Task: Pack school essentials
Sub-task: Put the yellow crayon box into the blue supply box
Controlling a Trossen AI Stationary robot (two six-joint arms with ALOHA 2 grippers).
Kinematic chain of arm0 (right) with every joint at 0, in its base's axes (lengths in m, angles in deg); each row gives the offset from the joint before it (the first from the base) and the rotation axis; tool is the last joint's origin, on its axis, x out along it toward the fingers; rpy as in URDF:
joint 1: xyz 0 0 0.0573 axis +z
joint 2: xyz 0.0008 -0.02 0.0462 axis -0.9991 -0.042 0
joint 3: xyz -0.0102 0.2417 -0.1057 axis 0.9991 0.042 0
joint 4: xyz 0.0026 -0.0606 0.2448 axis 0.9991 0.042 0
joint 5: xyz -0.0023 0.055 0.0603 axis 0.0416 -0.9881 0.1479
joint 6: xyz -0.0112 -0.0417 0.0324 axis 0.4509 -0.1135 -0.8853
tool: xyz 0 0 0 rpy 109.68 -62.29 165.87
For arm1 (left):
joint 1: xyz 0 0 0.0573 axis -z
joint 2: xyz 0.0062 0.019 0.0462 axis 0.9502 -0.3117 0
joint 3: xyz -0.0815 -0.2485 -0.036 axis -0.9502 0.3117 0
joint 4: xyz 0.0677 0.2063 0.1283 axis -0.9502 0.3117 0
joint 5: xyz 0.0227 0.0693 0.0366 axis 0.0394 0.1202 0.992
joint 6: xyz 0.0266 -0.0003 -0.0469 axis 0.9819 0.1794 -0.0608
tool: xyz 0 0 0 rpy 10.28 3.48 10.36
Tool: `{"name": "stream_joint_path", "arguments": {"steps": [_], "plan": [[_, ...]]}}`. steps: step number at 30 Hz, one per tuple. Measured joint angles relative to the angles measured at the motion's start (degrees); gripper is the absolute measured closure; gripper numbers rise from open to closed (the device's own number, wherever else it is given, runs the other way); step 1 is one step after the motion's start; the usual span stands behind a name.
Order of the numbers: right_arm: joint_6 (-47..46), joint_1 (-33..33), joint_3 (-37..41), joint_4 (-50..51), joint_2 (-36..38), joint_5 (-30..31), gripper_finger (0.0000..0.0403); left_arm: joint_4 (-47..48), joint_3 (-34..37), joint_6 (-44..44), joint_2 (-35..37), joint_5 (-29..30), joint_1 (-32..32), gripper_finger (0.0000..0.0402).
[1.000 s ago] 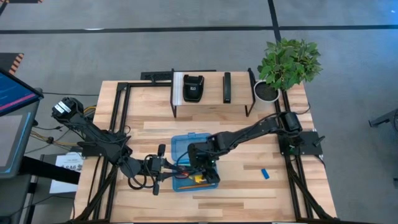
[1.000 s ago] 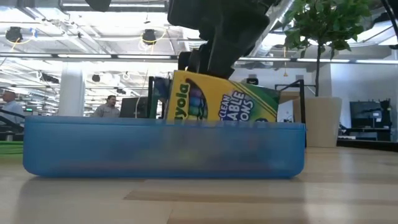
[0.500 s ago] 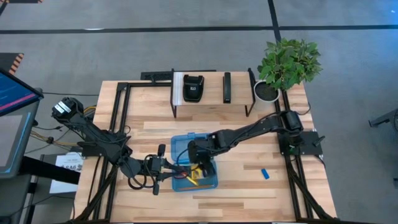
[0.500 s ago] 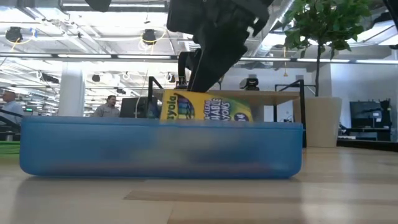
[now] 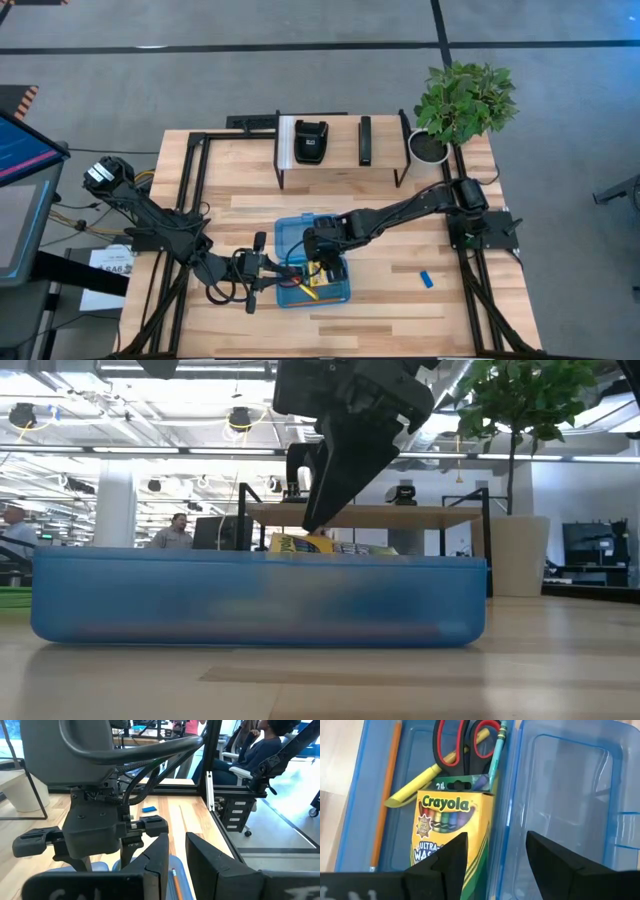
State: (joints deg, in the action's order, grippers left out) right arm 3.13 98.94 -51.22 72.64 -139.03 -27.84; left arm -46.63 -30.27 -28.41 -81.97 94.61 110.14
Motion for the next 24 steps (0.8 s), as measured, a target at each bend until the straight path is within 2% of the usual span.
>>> {"name": "stream_joint_path", "arguments": {"steps": [3,8,12,15,20,24], "plan": [[0.0,0.7,0.0,0.0,0.0,-0.3,0.0184,0.0,0.0,0.0,0.0,0.0,0.0,0.0349],[-0.5,2.6,0.0,0.0,0.0,-5.5,0.0187,0.0,0.0,0.0,0.0,0.0,0.0,0.0349],[-1.9,4.1,0.0,0.0,0.0,-6.1,0.0192,0.0,0.0,0.0,0.0,0.0,0.0,0.0349],[-1.9,4.8,0.0,0.0,0.0,-5.6,0.0194,-0.3,0.0,0.0,0.0,0.0,0.0,0.0349],[-2.5,3.9,0.0,0.3,0.1,-1.2,0.0195,-0.5,0.0,0.0,0.0,0.0,0.0,0.0349],[-6.3,1.8,0.0,1.3,-0.1,-0.7,0.0194,-0.5,0.0,0.1,0.0,0.0,0.0,0.0349]]}}
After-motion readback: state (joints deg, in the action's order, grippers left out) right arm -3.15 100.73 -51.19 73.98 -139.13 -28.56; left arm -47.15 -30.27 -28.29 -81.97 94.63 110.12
